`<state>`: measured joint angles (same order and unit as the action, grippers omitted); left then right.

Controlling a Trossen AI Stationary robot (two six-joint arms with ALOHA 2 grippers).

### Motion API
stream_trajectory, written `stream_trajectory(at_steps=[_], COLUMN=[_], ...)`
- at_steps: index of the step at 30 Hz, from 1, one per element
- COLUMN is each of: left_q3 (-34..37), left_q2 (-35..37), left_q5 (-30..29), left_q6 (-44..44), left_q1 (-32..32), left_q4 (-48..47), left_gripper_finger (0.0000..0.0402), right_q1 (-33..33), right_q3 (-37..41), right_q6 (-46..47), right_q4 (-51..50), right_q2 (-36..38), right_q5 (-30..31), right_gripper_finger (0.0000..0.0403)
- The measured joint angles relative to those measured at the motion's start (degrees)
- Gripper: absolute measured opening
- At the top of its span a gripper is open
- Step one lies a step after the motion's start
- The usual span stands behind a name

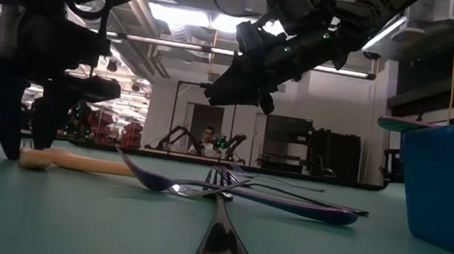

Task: Sort silverware by color (type)
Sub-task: Put the yellow fork into the green bin

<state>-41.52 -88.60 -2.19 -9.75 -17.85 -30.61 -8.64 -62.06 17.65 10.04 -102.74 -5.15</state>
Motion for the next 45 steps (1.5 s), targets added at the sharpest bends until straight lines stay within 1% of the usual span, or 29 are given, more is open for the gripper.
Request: stream_trajectory(at_steps=[3,9,12,23,26,31,38,43,45], left_q3=[0.0,0.1,0.1,0.2,0.0,-2.9,-7.8,-12.0,-13.9], left_q2=[0.0,-0.1,-0.1,0.8,1.3,1.5,1.6,1.6,1.7], left_q5=[0.2,0.4,0.4,0.3,0.0,-0.2,-0.2,-3.8,-4.4], left_q6=[-1.5,-1.7,-1.8,-2.5,0.9,6.5,7.7,17.3,20.5], left_q1=[0.0,0.0,0.0,0.0,0.0,0.1,0.1,0.0,0.1], left_q4=[0.0,0.0,0.0,0.3,0.4,0.4,0.3,0.0,-0.4], left_gripper_finger=[0.0093,0.0055,0.0043,0.0042,0.0042,0.0042,0.0042,0.0042,0.0042], right_q1=[0.0,0.0,0.0,0.0,0.0,0.0,0.0,0.0,0.0], right_q3=[0.0,0.0,0.0,0.0,0.0,0.0,0.0,0.0,0.0], right_q6=[0.0,0.0,0.0,0.0,0.0,0.0,0.0,-0.1,-0.2], right_q4=[0.0,0.0,0.0,0.0,0.1,0.1,0.1,0.1,0.1], right_q2=[0.0,0.0,0.0,0.0,0.0,0.0,0.0,0.0,0.0], right_q5=[0.0,0.0,0.0,0.0,0.0,0.9,1.2,3.3,3.9], right_gripper_finger=[0.0099,0.0099,0.0099,0.0099,0.0099,0.0099,0.0099,0.0099,0.0099])
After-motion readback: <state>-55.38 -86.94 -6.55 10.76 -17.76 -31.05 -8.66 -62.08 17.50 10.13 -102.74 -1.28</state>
